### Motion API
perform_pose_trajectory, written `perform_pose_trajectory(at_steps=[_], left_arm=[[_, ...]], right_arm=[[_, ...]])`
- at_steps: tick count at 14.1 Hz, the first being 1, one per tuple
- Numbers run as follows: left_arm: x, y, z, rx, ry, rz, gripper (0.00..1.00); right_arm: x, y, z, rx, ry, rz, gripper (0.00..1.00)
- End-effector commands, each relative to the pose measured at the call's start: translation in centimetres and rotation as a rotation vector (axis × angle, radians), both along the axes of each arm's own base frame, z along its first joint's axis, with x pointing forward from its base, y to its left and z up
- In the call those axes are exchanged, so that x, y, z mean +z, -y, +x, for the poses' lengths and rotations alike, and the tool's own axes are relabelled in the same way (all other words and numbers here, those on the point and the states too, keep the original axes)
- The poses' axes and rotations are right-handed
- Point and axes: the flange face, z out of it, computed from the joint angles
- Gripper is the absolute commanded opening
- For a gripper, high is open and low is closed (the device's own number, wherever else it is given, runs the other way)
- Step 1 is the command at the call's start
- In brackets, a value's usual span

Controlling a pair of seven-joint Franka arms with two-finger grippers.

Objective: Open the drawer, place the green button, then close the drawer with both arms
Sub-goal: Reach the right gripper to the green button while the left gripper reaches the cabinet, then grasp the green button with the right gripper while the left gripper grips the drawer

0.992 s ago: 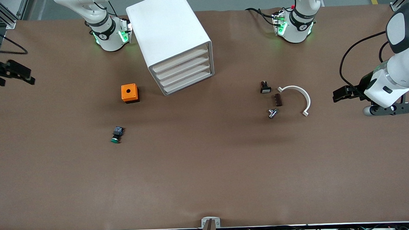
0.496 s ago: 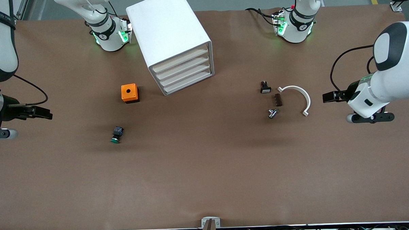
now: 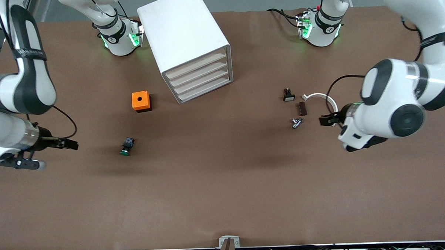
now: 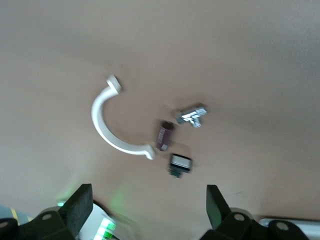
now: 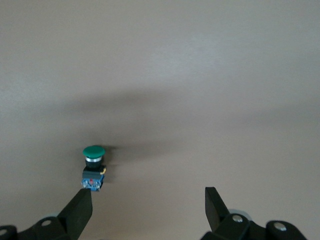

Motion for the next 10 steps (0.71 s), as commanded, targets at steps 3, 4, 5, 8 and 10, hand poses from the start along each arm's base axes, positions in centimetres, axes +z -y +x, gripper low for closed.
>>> perform_pose_trajectory(at_steps=[3,4,5,8,10], left_arm=[[-4.9,9.4,-1.3,0.215,-0.12,0.057,1.0],[-5.8,10.9,-1.7,0.319,-0.155,0.083,1.0],[-7.3,11.9,-2.0,0.432,-0.209,0.109,1.0],[-8.9,15.4,-3.4,0.67,-0.319,0.197,1.0],[-10.7,16.6,-3.9,0.754,-0.421,0.199,1.0]], right_arm=[[-5.4,-4.8,-0.3,-0.082,0.011,-0.011,1.0],[-6.7,-5.3,-1.0,-0.099,0.015,-0.013,1.0],[-8.0,-5.6,-1.6,-0.109,0.024,-0.014,1.0],[-10.7,-6.1,-3.1,-0.137,0.051,-0.013,1.0],[-11.9,-8.4,-4.0,-0.173,0.066,-0.014,1.0]])
